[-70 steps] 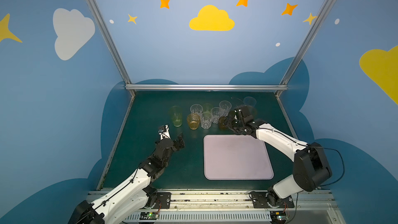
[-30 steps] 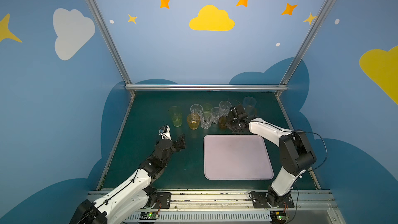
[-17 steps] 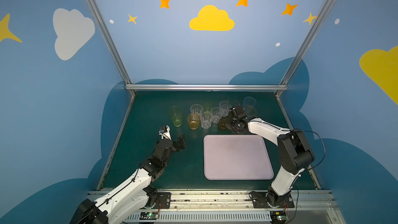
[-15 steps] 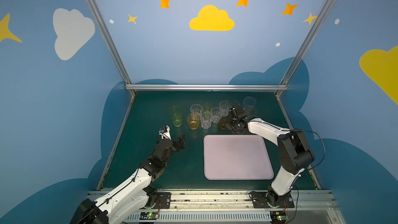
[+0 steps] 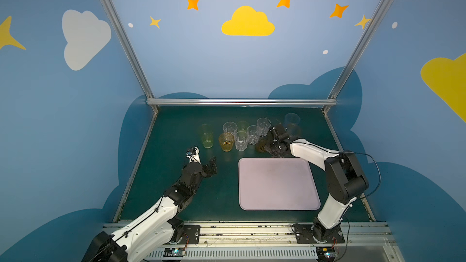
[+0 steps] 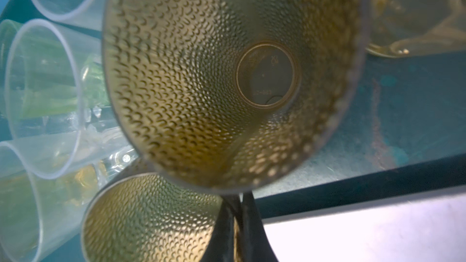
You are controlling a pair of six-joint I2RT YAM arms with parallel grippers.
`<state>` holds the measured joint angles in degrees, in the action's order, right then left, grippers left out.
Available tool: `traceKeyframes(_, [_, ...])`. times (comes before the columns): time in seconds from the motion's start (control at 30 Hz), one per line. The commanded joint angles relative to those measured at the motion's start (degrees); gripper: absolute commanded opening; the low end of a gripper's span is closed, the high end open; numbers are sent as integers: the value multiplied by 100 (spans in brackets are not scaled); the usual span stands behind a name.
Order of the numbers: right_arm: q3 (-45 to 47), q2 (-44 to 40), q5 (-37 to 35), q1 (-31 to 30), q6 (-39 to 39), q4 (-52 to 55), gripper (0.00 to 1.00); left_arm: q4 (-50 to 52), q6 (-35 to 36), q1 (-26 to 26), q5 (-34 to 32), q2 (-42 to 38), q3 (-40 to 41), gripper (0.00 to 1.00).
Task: Place the glasses into the tray
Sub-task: Pick up the glass from the center of the table.
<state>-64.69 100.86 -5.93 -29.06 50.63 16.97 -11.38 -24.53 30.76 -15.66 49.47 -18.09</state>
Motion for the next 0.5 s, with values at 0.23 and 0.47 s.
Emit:
traceKeyframes(0.23, [951,-1211,-263,-241,-416,40,0,164,-23,-35,-95,146,-198,100])
traceKeyframes(0.47, [1029,-1971,-35,-231,-1022,1384,0,70,115,-26,405,-89,-178,100])
